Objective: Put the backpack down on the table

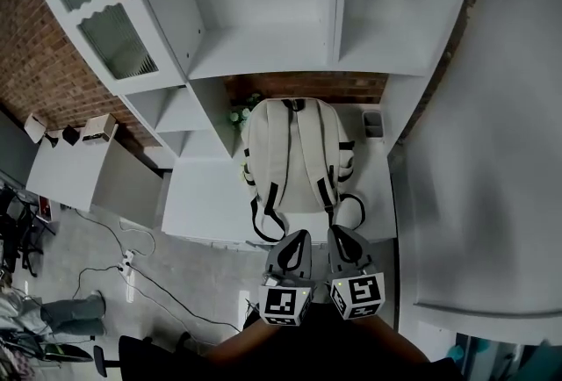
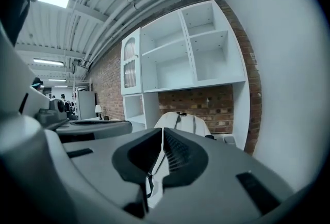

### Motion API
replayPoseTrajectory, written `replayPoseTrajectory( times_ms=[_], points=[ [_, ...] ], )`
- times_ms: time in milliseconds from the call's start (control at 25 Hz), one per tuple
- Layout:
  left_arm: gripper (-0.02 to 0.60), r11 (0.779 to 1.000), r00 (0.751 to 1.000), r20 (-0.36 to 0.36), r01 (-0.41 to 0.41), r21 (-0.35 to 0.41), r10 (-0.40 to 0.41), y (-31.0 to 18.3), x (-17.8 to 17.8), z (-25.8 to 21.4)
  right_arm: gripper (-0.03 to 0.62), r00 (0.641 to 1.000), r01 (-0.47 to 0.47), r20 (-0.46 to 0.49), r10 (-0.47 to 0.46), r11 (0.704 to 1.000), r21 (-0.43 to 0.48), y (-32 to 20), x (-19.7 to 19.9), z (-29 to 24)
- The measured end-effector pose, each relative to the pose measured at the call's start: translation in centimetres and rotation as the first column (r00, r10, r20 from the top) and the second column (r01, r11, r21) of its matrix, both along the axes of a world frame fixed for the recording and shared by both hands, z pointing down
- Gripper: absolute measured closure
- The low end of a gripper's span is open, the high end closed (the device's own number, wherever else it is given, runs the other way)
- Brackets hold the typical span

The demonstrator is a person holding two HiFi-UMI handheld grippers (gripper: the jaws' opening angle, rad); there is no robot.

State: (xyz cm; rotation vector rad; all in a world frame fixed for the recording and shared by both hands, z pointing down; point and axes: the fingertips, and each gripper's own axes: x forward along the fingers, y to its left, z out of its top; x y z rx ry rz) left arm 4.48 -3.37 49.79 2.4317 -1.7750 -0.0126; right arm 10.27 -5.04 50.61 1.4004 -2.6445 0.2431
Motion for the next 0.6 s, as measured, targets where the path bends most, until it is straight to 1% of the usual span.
replayPoseTrajectory(
  times_ms=[160,320,440,600],
  points=[
    [0.563,1.000,1.000,-0.004,0.015,-0.007,-0.015,0.4,2.1,-0.1,0.569,1.000,0.008,-0.001,-0.008,1.000,-0.009,0.8,2.2,0.6],
    [0.563,0.999,0.999,-0.003,0.052,0.002,-0.052,1.0,3.6,-0.2,0.576,1.000,0.018,-0.008,-0.017,1.000,0.021,1.6,3.7,0.1],
    [0.563,0.998,0.998,-0.008,0.055,-0.004,-0.055,1.4,4.8,0.1,0.576,1.000,0.025,-0.010,-0.025,0.999,0.044,2.2,4.7,-0.2],
    [0.563,0.998,0.998,-0.001,0.060,0.006,-0.060,2.3,6.5,0.3,0.576,0.999,0.038,-0.038,-0.035,0.997,0.070,3.3,6.2,0.1]
  ],
)
